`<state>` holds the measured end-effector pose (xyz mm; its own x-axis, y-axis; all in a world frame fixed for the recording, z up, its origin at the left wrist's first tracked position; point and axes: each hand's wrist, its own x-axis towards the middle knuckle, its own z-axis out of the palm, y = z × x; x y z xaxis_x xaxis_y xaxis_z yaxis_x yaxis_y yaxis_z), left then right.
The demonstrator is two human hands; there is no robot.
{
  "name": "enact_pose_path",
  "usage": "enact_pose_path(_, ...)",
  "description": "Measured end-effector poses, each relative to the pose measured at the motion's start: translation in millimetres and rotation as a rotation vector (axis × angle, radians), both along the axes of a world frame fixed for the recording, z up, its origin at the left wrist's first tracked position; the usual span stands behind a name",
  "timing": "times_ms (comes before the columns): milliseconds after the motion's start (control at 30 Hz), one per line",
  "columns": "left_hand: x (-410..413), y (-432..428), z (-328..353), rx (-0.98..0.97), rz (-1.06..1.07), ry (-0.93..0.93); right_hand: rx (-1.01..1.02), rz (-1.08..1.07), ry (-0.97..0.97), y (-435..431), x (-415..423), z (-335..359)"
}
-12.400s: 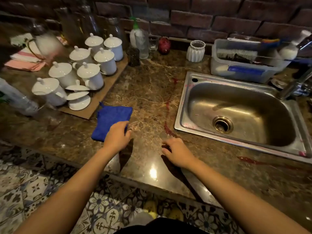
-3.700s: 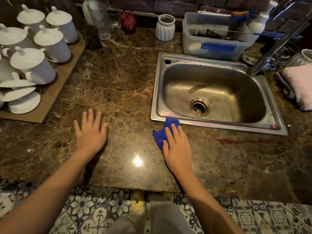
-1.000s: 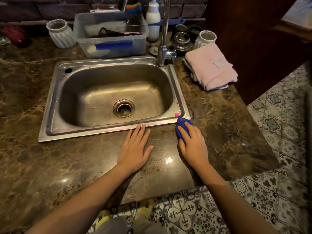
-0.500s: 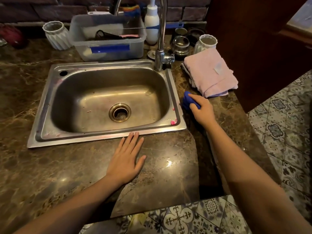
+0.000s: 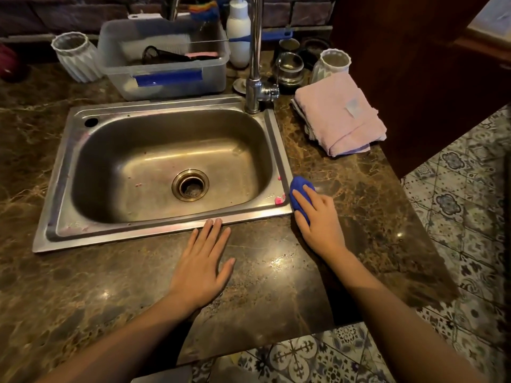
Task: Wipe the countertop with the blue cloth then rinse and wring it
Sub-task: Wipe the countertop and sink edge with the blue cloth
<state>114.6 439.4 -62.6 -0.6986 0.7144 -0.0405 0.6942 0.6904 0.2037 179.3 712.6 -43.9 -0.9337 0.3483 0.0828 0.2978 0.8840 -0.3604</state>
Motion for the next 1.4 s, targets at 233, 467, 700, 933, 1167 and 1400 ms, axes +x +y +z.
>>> enact_pose_path(233, 0, 0, 1, 0.017, -0.009, 0.008, 0.061, -0.113, -0.042, -49, 39, -3)
enact_pose_path(467, -1, -1, 1, 0.005, -0.016, -0.001, 0.056, -0.124, -0.052, -102, 64, -2)
enact_pose_path(700, -1, -2, 1, 0.008, -0.03, -0.011, 0.045, -0.156, -0.005, -141, 78, -6)
enact_pose_path(933, -9, -7, 6, 0.047, -0.102, -0.073, 0.083, -0.21, 0.186, -182, 95, -10)
enact_pose_path(1167, -22, -58, 5, 0.051, -0.142, -0.092, -0.407, -0.303, 0.094, -231, 83, 15)
enact_pose_path(1400, -18, -42, 44, 0.402, -0.119, -0.659, -1.498, -0.747, 0.196, -189, 62, 59)
